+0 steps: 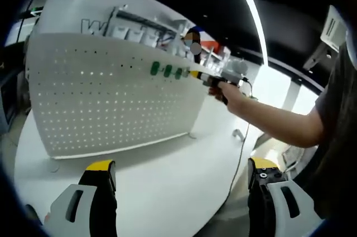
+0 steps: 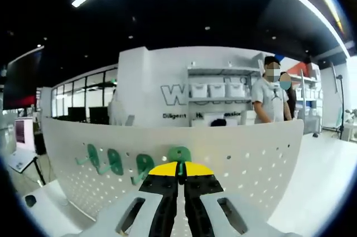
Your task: Insert the hook assembly into the mounting plate slot until the hook locks in place.
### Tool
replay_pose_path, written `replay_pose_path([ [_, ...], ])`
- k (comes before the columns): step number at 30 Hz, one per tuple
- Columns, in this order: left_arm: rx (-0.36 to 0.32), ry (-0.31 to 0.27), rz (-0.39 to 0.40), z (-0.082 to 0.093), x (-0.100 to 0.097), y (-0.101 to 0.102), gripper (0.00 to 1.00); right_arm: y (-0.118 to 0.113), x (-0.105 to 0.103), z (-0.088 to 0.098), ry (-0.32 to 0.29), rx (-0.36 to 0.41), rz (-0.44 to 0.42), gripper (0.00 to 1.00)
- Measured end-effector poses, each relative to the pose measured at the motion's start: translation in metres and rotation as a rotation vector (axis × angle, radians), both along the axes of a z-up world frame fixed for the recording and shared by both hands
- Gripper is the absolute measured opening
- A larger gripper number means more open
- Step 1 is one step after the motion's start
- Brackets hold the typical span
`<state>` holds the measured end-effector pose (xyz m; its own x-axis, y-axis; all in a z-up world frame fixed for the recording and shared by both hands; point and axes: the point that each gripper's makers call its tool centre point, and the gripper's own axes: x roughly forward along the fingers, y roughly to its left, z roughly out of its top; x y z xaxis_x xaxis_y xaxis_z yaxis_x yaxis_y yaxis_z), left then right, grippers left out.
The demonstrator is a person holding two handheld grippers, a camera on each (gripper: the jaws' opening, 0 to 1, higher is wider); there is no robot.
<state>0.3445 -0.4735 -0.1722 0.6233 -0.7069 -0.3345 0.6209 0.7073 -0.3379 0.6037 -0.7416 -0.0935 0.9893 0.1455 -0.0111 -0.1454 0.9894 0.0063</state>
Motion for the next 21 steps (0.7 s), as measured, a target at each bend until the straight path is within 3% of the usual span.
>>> replay_pose_path([
  [6, -0.034, -0.002, 0.041, 0.006, 0.002, 0.011, 0.99, -0.005, 0.003, -0.005, 0.007, 0.025, -0.013, 0.01],
  [21, -0.019, 0.006, 0.057, -0.001, 0.003, 0.018, 0.99, -0.006, 0.004, -0.010, 0.022, 0.009, -0.027, 0.01],
])
